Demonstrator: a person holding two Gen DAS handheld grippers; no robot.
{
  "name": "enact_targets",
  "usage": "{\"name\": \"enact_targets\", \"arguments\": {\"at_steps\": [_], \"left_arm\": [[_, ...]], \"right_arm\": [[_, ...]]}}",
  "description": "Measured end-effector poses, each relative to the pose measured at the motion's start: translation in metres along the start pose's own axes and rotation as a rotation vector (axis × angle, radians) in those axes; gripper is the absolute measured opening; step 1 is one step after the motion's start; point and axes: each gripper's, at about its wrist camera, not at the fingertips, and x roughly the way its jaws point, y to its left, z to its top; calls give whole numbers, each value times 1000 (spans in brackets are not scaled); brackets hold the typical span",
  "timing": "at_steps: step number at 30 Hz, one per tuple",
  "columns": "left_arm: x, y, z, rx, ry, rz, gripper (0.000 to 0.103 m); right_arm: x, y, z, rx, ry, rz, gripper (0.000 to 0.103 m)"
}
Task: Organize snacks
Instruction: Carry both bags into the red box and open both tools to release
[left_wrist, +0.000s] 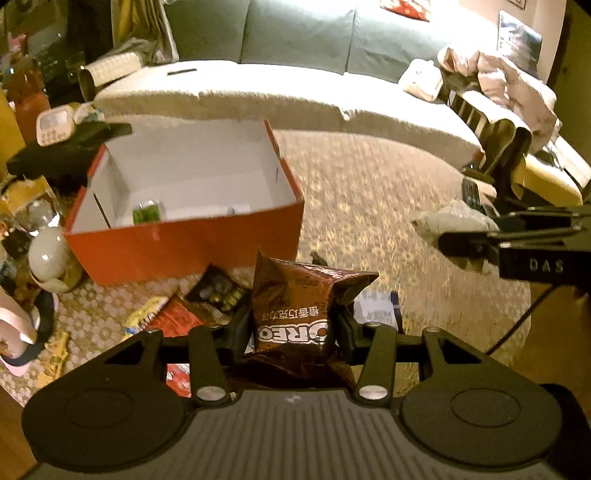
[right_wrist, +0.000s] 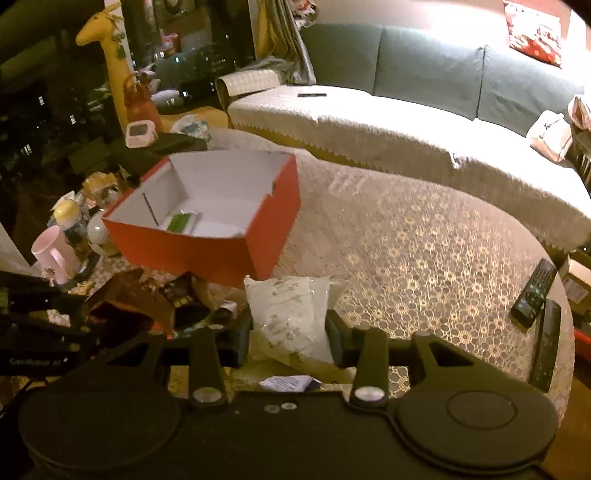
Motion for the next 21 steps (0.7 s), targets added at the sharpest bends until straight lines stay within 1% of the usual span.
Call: {"name": "enact_targets", "arguments": {"at_steps": [11, 17, 21], "left_arm": [[-27, 14, 31, -24, -88, 52, 47], [-28, 25, 53, -32, -122, 90, 47], [-24, 33, 67, -41, -130, 115, 47]], "right_arm": [[-20, 28, 29, -29, -66, 35, 41], [-13, 46, 53, -57, -89, 46, 41], [-3, 55, 66, -75, -90, 48, 41]]}}
